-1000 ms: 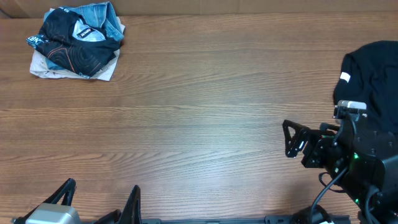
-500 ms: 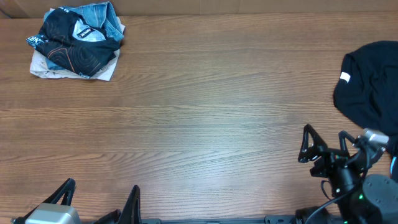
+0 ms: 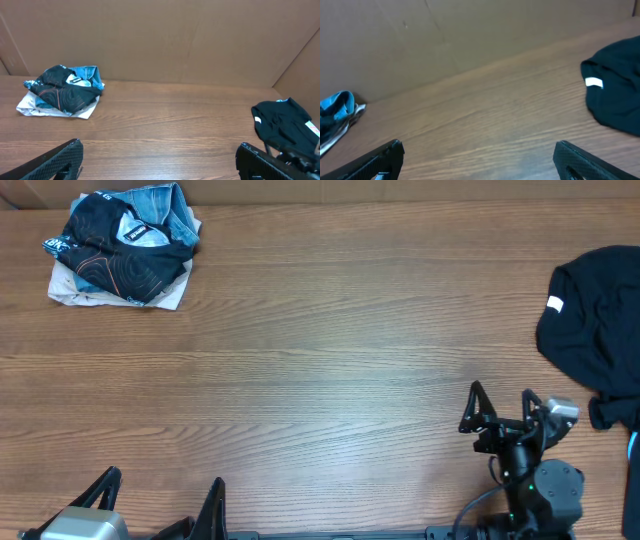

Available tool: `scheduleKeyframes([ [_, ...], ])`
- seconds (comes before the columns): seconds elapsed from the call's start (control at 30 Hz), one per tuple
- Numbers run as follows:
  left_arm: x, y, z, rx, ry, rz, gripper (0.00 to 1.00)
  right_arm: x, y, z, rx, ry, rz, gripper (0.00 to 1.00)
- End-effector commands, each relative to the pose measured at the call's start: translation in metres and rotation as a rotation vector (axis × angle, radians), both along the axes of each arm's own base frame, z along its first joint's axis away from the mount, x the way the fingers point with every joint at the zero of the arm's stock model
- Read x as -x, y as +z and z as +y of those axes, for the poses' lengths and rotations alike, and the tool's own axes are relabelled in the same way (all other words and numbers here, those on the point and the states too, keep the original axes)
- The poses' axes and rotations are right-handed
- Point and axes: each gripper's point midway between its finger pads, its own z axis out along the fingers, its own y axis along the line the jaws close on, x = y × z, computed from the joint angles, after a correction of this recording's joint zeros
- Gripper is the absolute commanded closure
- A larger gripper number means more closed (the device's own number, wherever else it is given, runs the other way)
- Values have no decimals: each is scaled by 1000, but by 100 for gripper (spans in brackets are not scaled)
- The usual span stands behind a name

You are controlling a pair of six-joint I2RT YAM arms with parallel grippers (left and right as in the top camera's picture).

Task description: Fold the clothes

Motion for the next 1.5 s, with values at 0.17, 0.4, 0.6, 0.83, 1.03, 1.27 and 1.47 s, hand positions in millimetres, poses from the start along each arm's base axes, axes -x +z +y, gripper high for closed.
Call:
scheduleKeyframes([
  [0.17, -2, 0, 1, -14, -6, 1, 0, -13, -5, 5, -8, 25, -143, 0],
  [0.4, -2, 0, 1, -14, -6, 1, 0, -17, 12, 5, -15, 24, -274, 0],
  [0.6, -2, 0, 1, -14, -6, 1, 0, -15, 19, 5, -16, 24, -318, 0],
  [0.83, -2, 0, 1, -14, -6, 1, 0, -18, 13, 5, -14, 25, -340, 0],
  [1.03, -2, 0, 1, -14, -6, 1, 0, -18, 12, 7, -14, 34, -334, 0],
  [1.27, -2, 0, 1, -14, -6, 1, 0, -21, -25, 4, 2, 17, -183, 0],
  [1.47, -2, 0, 1, -14, -6, 1, 0, -21, -29, 5, 2, 21, -165, 0],
])
